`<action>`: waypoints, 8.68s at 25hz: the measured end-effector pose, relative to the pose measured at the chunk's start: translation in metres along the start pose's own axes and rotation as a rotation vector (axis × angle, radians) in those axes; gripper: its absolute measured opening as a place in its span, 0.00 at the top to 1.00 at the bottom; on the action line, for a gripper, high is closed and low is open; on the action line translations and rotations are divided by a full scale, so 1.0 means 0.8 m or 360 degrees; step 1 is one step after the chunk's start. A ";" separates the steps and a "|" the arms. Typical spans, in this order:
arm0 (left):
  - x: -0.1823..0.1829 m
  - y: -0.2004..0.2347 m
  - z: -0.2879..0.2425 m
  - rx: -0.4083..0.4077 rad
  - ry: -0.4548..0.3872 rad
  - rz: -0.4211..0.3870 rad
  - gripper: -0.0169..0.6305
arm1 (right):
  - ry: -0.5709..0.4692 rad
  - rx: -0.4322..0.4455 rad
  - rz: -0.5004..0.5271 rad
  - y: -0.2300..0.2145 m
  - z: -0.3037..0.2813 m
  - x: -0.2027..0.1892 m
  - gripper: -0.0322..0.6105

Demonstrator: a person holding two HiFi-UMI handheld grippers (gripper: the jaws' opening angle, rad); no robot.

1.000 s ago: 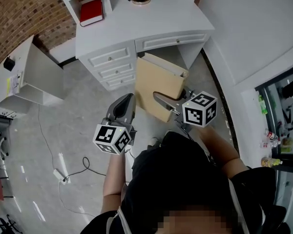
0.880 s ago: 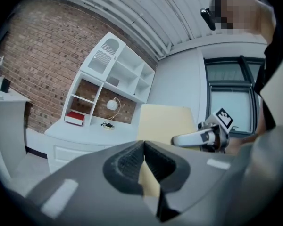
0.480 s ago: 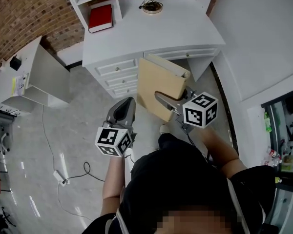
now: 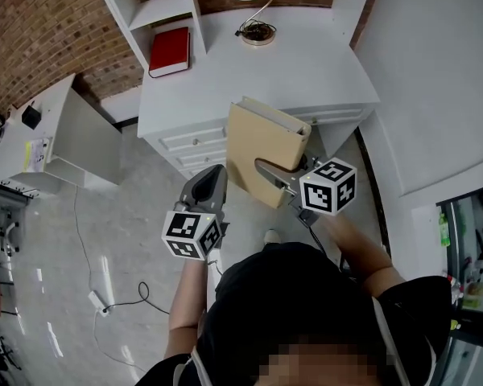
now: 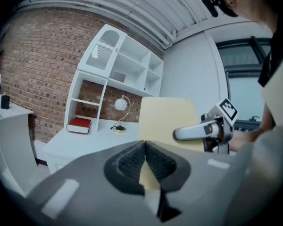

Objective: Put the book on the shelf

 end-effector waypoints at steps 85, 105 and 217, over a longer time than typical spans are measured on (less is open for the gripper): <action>0.122 0.478 -0.129 0.0227 -0.0081 0.0116 0.97 | 0.0061 0.0073 0.0234 -0.061 -0.494 0.204 0.60; 0.173 0.512 -0.220 0.0209 -0.0132 0.0016 0.97 | -0.0025 0.0110 0.0414 -0.121 -0.545 0.303 0.60; 0.297 0.658 -0.308 -0.0257 -0.0258 -0.0108 0.97 | -0.0438 -0.0555 0.0431 -0.168 -0.706 0.428 0.45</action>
Point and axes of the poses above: the fingertips, and each gripper's own axes: z backward along the fingers, y to its left, x out of its top, the point moved 1 cm from there along z, backward along the fingers, and after that the axes turned 1 degree about z, right-handed, at the moved point
